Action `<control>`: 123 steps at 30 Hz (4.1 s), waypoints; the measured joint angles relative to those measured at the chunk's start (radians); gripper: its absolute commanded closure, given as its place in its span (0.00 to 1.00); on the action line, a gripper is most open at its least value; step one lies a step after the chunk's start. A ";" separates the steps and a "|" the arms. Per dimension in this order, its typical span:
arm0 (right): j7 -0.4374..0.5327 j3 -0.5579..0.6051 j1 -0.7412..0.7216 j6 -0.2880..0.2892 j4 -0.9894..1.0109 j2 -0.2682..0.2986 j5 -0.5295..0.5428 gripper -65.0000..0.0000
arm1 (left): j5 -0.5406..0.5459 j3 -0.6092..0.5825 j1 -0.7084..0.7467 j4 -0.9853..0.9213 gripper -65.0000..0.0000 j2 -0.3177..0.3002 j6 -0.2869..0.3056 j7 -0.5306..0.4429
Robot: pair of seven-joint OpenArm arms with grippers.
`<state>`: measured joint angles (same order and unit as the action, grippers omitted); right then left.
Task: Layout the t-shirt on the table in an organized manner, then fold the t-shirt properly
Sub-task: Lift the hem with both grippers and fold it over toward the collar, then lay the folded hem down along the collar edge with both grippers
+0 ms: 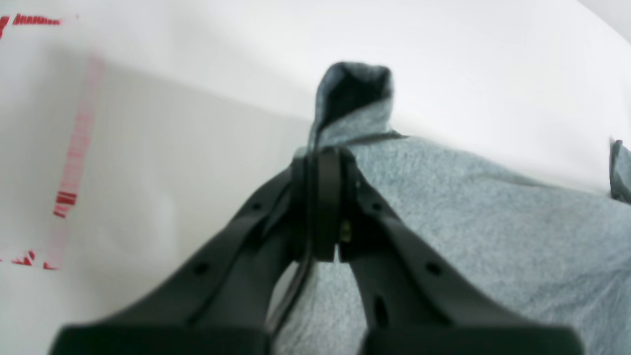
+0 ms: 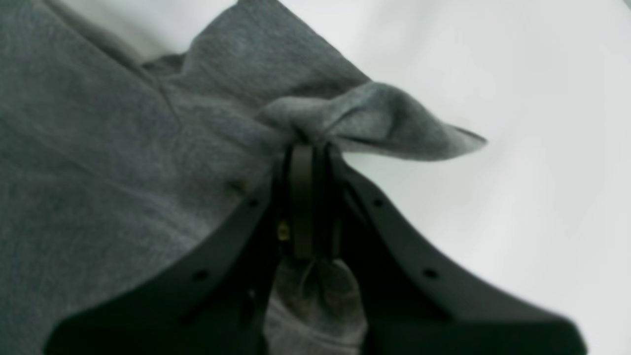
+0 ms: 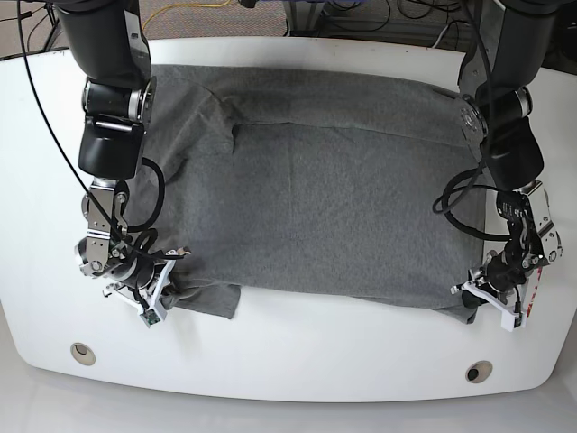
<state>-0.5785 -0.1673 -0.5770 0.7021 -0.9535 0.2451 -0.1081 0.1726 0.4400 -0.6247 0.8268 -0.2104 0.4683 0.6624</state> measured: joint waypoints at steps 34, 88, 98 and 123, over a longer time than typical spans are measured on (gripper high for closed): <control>-0.436 0.004 0.364 0.005 -0.738 -0.002 0.017 0.96 | 0.006 -0.002 0.234 0.251 1.00 -0.016 0.127 0.090; -0.609 -0.055 0.793 0.001 -1.044 -0.074 0.003 0.38 | 0.005 0.099 0.682 0.816 0.81 -0.087 0.231 0.528; -0.605 -0.176 0.785 -0.002 -1.067 -0.122 0.019 0.45 | 0.007 0.097 0.686 0.888 0.45 -0.092 0.228 0.561; -0.619 -0.421 0.666 -0.003 -1.040 -0.238 0.423 0.57 | 0.014 0.068 0.632 0.981 0.47 -0.001 0.233 0.559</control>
<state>-1.1973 -0.5884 0.0891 0.6994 -1.9934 0.0071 0.3149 0.1871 0.5083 0.0071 1.8076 -0.2115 0.7010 1.2213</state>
